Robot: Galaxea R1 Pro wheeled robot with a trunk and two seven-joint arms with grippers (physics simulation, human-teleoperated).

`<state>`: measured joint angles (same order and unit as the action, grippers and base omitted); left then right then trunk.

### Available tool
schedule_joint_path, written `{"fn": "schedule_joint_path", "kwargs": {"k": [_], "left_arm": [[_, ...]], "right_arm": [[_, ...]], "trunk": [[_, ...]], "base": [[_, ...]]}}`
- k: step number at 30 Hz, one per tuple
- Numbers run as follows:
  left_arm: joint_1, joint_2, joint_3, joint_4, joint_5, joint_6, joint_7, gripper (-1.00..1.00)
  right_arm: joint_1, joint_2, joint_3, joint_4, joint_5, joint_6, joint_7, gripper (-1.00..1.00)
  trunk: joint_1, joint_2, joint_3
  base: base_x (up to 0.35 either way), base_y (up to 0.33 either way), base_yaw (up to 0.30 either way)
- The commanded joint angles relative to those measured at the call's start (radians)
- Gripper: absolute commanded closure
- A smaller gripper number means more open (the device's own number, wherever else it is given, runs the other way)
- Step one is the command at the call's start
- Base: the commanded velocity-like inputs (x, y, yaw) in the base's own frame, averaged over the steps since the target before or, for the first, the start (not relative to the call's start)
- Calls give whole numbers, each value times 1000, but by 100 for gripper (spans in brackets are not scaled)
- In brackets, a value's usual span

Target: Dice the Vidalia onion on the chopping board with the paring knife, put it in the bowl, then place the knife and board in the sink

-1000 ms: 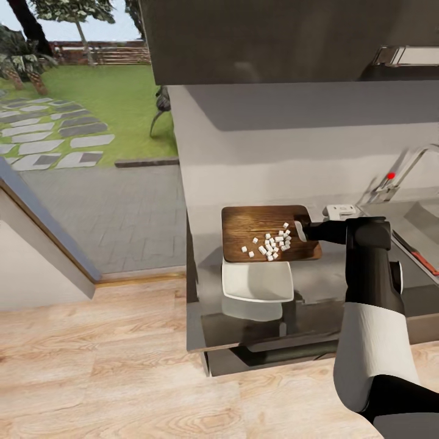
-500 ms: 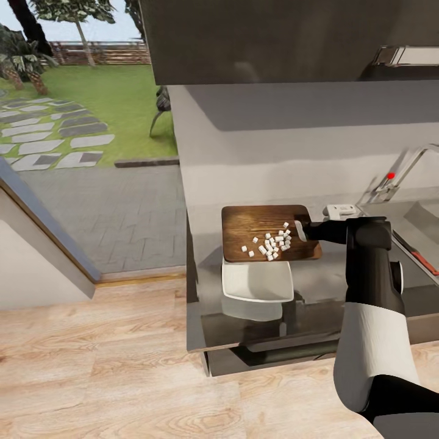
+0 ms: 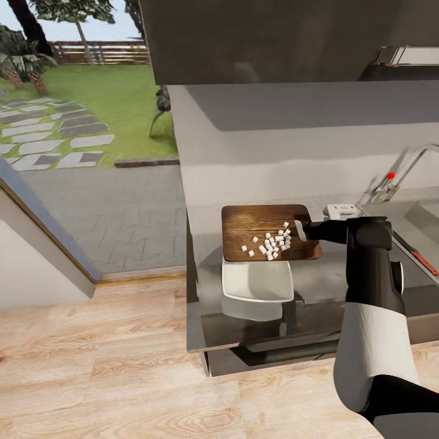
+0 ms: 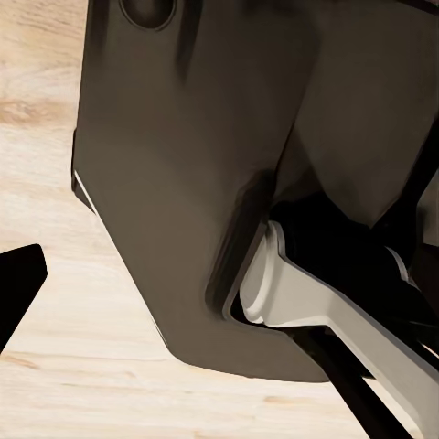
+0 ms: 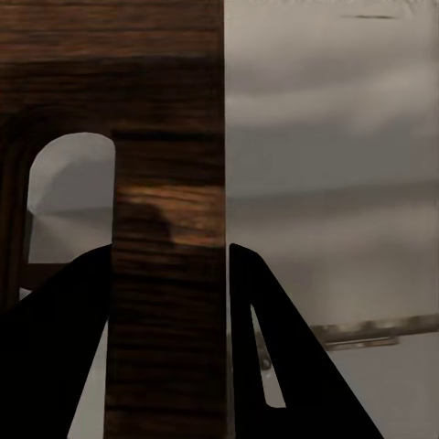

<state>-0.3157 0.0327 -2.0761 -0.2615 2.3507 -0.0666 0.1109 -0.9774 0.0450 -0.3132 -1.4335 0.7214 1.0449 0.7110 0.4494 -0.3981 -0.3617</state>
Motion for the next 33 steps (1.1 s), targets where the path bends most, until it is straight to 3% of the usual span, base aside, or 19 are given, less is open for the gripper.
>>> {"fn": "schedule_joint_path", "kwargs": {"k": [1,6,14,33], "left_arm": [[-2,1,-7,-5,6,-7,6,-100],[-2,1,-7,-5,6,-7,6,-100],[-2,1,-7,-5,6,-7,6,-100],[-2,1,-7,-5,6,-7,6,-100]], "right_arm": [[-1,1,-2,-1,9,2,10,100],[-1,1,-3,-1,8,2,22,100],[-1,1,-2,-1,9,2,110,100],[-1,1,0,-10,9,2,125,100]], "trunk": [[1,-2,-2],[1,-2,-2],[1,-2,-2],[1,-2,18]], "base": [[0,0,0],[0,0,0],[0,0,0],[0,10,0]]}}
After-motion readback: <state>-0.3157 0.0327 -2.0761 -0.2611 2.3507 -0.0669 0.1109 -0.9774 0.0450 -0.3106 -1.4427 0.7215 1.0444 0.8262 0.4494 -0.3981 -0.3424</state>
